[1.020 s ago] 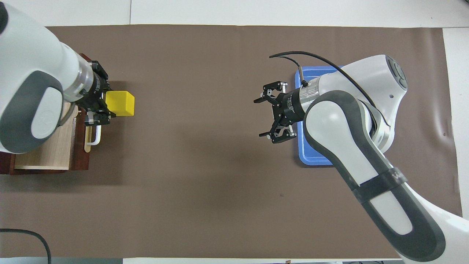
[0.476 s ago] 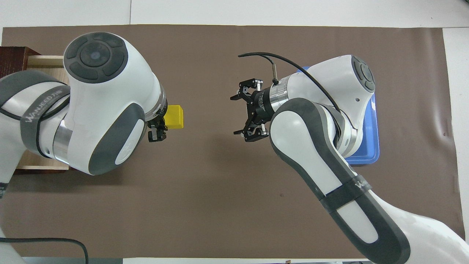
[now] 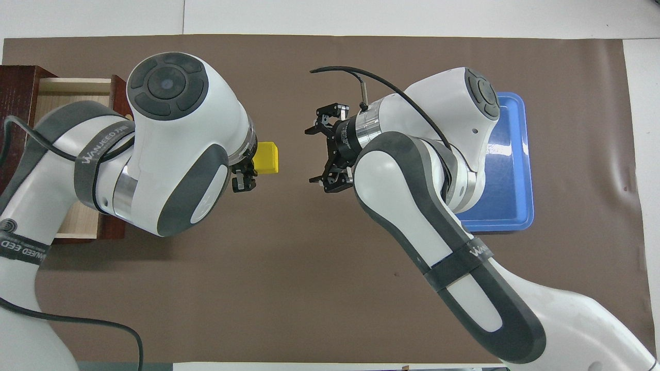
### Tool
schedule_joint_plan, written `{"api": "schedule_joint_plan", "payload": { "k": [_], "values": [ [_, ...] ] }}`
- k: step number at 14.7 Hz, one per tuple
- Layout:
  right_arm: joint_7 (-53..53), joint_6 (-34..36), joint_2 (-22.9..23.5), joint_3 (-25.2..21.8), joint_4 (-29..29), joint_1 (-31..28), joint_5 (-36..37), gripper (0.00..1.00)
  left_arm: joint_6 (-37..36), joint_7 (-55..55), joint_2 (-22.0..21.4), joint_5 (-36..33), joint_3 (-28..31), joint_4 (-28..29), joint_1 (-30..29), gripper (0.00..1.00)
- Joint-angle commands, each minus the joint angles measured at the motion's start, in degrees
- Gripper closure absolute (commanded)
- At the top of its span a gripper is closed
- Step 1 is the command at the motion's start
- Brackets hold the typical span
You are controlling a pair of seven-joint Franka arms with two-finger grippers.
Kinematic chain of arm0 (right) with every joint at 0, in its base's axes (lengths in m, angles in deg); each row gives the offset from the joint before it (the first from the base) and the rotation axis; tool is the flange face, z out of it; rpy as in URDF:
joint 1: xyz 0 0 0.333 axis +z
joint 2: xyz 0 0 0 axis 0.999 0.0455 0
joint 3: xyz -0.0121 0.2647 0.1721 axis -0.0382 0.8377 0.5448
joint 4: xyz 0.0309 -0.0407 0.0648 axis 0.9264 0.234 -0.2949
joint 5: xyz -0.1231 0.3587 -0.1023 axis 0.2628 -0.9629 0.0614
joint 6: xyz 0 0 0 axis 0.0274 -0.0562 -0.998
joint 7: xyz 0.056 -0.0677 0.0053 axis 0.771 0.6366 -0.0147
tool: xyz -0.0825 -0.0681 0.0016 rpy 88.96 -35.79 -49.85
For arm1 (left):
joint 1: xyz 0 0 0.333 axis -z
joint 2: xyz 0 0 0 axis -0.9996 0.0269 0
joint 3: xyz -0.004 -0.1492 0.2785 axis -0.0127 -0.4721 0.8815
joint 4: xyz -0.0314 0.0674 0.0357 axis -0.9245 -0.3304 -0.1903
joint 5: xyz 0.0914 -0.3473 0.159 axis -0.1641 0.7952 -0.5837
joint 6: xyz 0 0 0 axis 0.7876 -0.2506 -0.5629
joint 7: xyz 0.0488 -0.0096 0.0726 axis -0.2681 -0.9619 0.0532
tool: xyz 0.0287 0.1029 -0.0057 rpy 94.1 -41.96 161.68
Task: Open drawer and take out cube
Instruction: 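Lift the cube with the left gripper while the right gripper approaches, then grasp the yellow cube with the right gripper from the left gripper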
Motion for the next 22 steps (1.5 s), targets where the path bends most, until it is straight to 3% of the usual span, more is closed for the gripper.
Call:
{"api": "schedule_joint_plan", "payload": {
  "k": [1, 7, 22],
  "values": [
    [-0.2, 0.3, 1.5, -0.1, -2.7, 0.8, 0.5, 0.0, 4.3, 0.3, -0.5, 3.2, 0.5, 1.5, -1.3, 1.0],
    [-1.1, 0.3, 2.9, -0.1, -5.3, 1.4, -0.6, 0.0, 4.8, 0.3, -0.4, 3.1, 0.6, 1.9, -0.2, 1.0],
    [-2.6, 0.1, 3.0, -0.1, -5.4, 2.2, -0.5, 0.0, 5.0, 0.5, -0.5, 3.1, 0.6, 1.8, 2.0, 1.0]
  ]
}}
